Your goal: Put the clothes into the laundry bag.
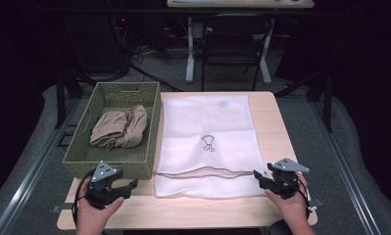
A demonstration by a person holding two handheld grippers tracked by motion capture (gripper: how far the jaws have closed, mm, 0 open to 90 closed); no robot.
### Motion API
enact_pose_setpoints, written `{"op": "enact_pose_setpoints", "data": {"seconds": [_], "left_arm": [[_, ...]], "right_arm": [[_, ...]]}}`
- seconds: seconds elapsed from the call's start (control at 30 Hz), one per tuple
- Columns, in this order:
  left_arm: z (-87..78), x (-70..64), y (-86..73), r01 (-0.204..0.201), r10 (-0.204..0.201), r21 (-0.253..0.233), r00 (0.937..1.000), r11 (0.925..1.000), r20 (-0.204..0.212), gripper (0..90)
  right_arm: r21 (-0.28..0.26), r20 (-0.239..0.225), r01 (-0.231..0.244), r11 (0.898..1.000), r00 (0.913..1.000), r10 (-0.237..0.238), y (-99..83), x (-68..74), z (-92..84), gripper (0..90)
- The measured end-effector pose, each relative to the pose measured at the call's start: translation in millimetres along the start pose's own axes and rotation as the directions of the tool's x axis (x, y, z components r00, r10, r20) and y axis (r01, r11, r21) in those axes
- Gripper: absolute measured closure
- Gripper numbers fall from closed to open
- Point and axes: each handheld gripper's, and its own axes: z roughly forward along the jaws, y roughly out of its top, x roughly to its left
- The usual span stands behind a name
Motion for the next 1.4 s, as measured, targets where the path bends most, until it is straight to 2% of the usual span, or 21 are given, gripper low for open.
{"op": "enact_pose_setpoints", "data": {"seconds": [0.13, 0.33, 0.4, 0.53, 0.8, 0.9, 1.13, 1.17, 1.27, 1.37, 1.4], "left_arm": [[-3.4, 1.3, 8.9, 0.002, -0.002, -0.001, 1.0000, 1.0000, -0.003, 35.8], [-11.0, 8.5, 25.9, 0.027, -0.027, -0.005, 0.9996, 0.9996, 0.006, 36.6], [-11.9, 10.0, 28.8, 0.019, -0.019, 0.001, 0.9998, 0.9998, 0.000, 36.7], [-12.8, 17.7, 43.2, 0.003, -0.003, 0.015, 0.9999, 0.9999, -0.017, 36.3], [-7.6, 38.9, 68.2, 0.030, -0.028, 0.053, 0.9988, 0.9982, -0.041, 34.3], [-4.9, 47.1, 78.9, 0.028, -0.025, 0.062, 0.9980, 0.9977, -0.059, 33.4], [11.3, 67.4, 100.3, 0.014, 0.002, 0.123, 0.9914, 0.9923, -0.131, 32.5], [13.0, 69.4, 102.2, 0.012, 0.006, 0.129, 0.9913, 0.9916, -0.131, 32.6], [18.7, 74.3, 106.5, 0.020, 0.000, 0.136, 0.9885, 0.9906, -0.151, 33.0], [28.0, 84.4, 114.6, 0.041, -0.012, 0.151, 0.9827, 0.9876, -0.185, 33.2], [30.0, 86.9, 115.8, 0.045, -0.017, 0.143, 0.9811, 0.9887, -0.193, 33.2]], "right_arm": [[-0.001, -0.001, 0.001, 1.000, 1.0000, -0.001, 0.0, 1.9, -0.6, 39.7], [-0.003, -0.002, -0.005, 1.000, 1.0000, 0.005, -0.3, 1.4, -1.0, 39.3], [-0.004, 0.001, -0.006, 1.000, 1.0000, 0.006, -0.3, 0.9, -0.8, 39.2], [-0.001, 0.000, -0.007, 1.000, 1.0000, 0.007, -0.2, 0.9, -0.2, 39.1], [0.002, -0.001, -0.023, 1.000, 0.9997, 0.023, -0.2, -0.3, 0.7, 38.7], [0.002, 0.001, -0.024, 1.000, 0.9997, 0.024, 0.0, -0.4, 1.1, 38.7], [0.001, 0.001, -0.032, 0.999, 0.9995, 0.032, -0.3, -2.1, 1.3, 38.6], [0.000, 0.002, -0.033, 0.999, 0.9994, 0.033, -0.3, -2.3, 1.3, 38.6], [0.001, 0.002, -0.033, 0.999, 0.9994, 0.033, -0.4, -2.4, 1.2, 38.5], [0.001, 0.005, -0.034, 0.999, 0.9994, 0.034, -0.7, -2.6, 0.8, 38.6], [0.001, 0.004, -0.035, 0.999, 0.9994, 0.035, -0.8, -2.7, 0.8, 38.5]]}}
